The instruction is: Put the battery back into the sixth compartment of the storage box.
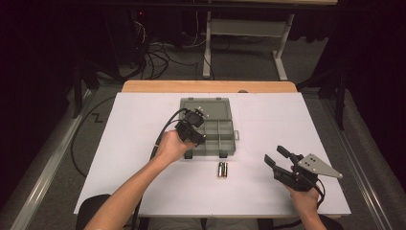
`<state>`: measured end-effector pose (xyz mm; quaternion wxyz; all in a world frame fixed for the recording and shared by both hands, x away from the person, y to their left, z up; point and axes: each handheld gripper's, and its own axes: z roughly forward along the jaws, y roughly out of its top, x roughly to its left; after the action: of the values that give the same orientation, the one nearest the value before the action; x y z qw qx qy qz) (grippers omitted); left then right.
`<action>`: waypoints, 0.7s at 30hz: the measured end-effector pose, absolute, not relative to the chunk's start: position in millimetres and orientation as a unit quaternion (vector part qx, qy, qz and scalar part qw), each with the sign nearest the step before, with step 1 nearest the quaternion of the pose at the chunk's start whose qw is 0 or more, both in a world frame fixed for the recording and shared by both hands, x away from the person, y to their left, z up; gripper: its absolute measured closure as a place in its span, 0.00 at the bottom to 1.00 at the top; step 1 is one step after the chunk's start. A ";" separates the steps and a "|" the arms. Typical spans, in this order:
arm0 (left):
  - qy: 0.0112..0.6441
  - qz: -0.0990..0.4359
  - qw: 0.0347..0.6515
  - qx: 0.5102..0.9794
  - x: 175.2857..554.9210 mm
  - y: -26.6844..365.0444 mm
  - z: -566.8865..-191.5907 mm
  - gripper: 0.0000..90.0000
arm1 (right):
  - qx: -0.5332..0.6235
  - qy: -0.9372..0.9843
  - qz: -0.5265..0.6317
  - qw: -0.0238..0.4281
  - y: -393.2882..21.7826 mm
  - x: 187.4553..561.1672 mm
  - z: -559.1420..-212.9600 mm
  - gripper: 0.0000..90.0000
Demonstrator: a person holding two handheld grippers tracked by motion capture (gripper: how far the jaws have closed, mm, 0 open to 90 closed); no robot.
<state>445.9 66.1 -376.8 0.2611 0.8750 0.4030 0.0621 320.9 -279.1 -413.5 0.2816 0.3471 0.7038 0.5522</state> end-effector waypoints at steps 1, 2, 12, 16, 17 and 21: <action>0.404 0.061 0.260 0.875 446.6 66.1 -377.6 0.84 | 0.347 0.704 0.552 0.281 -279.1 320.9 -413.5 0.46; 0.405 0.064 0.255 0.876 447.4 66.1 -379.1 0.84 | 0.346 0.704 0.553 0.282 -279.1 321.1 -413.6 0.46; 0.407 0.062 0.257 0.874 449.4 69.3 -380.7 0.80 | 0.345 0.705 0.553 0.279 -279.0 321.4 -413.8 0.46; 0.408 0.066 0.257 0.874 448.0 71.1 -379.8 0.78 | 0.345 0.706 0.553 0.278 -278.4 321.3 -414.0 0.46; 0.407 0.068 0.258 0.873 447.4 71.2 -379.4 0.77 | 0.345 0.706 0.552 0.277 -278.2 321.5 -414.1 0.46; 0.404 0.073 0.257 0.875 444.3 70.6 -377.9 0.71 | 0.343 0.707 0.553 0.278 -277.5 321.3 -413.9 0.46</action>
<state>444.3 70.6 -377.9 0.2570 0.8749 0.4039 0.0726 321.3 -277.5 -413.9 0.2780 0.3432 0.7067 0.5527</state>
